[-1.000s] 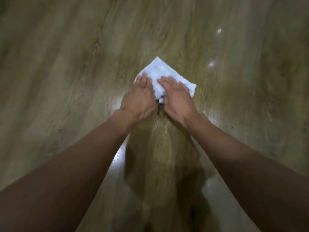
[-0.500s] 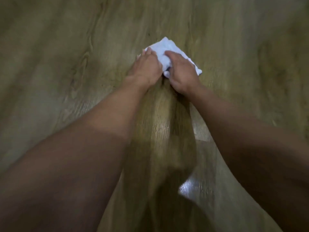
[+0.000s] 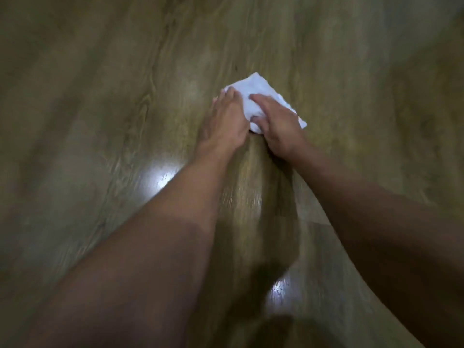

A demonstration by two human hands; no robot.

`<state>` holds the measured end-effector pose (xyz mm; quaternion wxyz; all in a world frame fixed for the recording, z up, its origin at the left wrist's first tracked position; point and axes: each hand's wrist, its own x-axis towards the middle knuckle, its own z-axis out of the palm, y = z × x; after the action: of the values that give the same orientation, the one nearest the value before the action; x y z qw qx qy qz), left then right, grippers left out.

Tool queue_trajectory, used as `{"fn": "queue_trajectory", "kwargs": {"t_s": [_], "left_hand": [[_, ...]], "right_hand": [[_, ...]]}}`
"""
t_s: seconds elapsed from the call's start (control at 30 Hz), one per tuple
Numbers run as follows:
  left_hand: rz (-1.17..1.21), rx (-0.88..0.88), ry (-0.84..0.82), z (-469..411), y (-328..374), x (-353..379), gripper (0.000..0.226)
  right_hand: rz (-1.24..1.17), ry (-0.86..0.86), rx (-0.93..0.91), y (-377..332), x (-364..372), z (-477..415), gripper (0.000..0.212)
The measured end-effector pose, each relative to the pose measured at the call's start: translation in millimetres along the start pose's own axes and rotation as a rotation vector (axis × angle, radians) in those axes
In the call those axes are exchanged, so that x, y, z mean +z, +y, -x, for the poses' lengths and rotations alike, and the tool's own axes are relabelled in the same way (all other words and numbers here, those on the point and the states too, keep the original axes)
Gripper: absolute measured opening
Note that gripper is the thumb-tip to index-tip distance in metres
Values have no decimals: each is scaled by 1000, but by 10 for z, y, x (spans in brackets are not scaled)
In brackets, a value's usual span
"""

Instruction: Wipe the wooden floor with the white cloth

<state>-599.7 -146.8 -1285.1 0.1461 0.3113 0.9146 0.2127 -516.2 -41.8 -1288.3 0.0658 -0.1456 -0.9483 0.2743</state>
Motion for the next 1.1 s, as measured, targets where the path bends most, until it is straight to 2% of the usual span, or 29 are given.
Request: {"fn": "queue_trajectory", "kwargs": {"t_s": [0.1, 0.23, 0.33, 0.4, 0.47, 0.57, 0.67, 0.73, 0.8, 0.87, 0.9, 1.0, 1.1], "left_hand": [[12, 20, -41, -151, -77, -151, 40], [10, 73, 15, 505, -130, -36, 48], [-44, 138, -43, 802, -96, 32, 54], [-83, 144, -112, 675, -73, -6, 57], [-97, 137, -145, 464, -51, -67, 55], [-74, 35, -77, 182, 20, -209, 36], [8, -60, 0, 328, -254, -399, 32], [66, -42, -43, 648, -466, -393, 36], [13, -1, -112, 913, -564, -307, 45], [-58, 61, -142, 844, -611, -277, 50], [-72, 87, -175, 758, -625, -286, 52], [-64, 99, -255, 560, -690, -306, 54], [-94, 101, -272, 510, -690, -292, 55]], "right_hand": [[-63, 35, 177, -183, 132, -86, 44], [-33, -5, 147, -426, 185, 638, 50], [56, -117, 116, -369, 78, 1005, 52], [46, -104, 99, -261, -34, 904, 49], [14, -14, 197, -274, 4, 607, 51], [7, 45, 380, -561, 282, 253, 61], [-8, 4, 266, -922, 510, 464, 58], [-41, -36, 99, -842, 458, 742, 50], [-213, -42, 2, -646, 293, 814, 41], [-312, 19, 19, -559, 239, 707, 34], [-285, 42, 59, -577, 270, 644, 34], [-69, 91, 131, -726, 458, 575, 47], [38, 26, 129, -699, 505, 520, 59]]}}
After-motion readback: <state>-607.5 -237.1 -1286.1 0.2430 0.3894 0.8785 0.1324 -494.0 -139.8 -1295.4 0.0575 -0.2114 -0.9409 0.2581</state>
